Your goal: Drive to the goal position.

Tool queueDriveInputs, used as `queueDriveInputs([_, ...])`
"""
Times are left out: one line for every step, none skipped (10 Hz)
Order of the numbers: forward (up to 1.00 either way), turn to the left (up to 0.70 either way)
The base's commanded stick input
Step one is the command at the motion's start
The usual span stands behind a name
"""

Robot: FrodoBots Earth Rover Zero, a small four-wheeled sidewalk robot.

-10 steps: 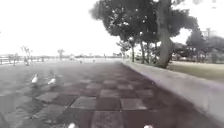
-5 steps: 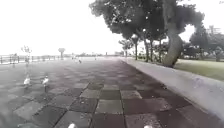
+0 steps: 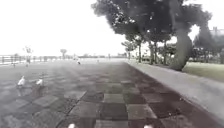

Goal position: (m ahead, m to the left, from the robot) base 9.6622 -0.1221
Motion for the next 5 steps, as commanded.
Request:
queueDriveInputs([1.00,0.00])
queueDriveInputs([1.00,0.00])
queueDriveInputs([1.00,0.00])
queueDriveInputs([1.00,0.00])
queueDriveInputs([1.00,0.00])
